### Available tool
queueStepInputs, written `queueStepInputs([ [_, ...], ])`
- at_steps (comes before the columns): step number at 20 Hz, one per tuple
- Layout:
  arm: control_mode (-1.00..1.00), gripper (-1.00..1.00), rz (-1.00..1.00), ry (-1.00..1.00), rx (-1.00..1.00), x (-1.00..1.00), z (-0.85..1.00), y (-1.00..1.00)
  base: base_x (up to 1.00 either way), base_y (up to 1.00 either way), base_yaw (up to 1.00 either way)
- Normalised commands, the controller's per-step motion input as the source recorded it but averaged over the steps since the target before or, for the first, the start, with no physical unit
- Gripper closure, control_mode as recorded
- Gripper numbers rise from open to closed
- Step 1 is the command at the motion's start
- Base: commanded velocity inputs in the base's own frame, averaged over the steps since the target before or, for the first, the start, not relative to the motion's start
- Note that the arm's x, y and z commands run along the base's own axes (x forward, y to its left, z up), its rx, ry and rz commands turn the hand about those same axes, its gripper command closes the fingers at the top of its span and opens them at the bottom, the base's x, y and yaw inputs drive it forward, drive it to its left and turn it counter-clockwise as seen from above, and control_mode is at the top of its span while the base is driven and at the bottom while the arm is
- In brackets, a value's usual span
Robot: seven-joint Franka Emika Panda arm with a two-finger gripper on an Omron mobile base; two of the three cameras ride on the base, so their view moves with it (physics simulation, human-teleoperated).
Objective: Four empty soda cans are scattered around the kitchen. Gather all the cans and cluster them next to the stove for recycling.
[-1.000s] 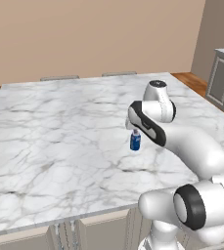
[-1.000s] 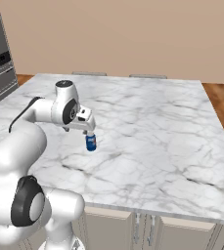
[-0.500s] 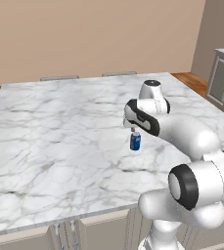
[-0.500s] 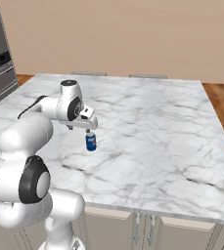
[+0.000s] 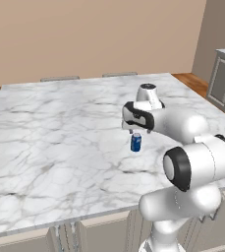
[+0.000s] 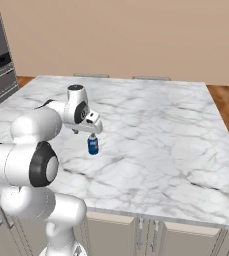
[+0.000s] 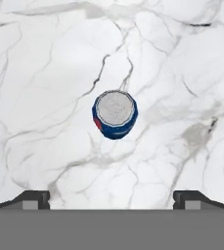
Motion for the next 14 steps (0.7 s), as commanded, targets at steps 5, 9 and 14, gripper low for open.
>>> queueStepInputs([
  [5,-1.00,-1.00,-0.03,0.04,0.00,0.31,-0.21,-0.03,0.00,0.00,0.00],
  [9,-1.00,-1.00,-0.02,0.01,0.00,0.29,-0.27,-0.05,0.00,0.00,0.00],
  [14,-1.00,-1.00,-0.01,0.01,0.00,0.26,-0.22,-0.01,0.00,0.00,0.00],
])
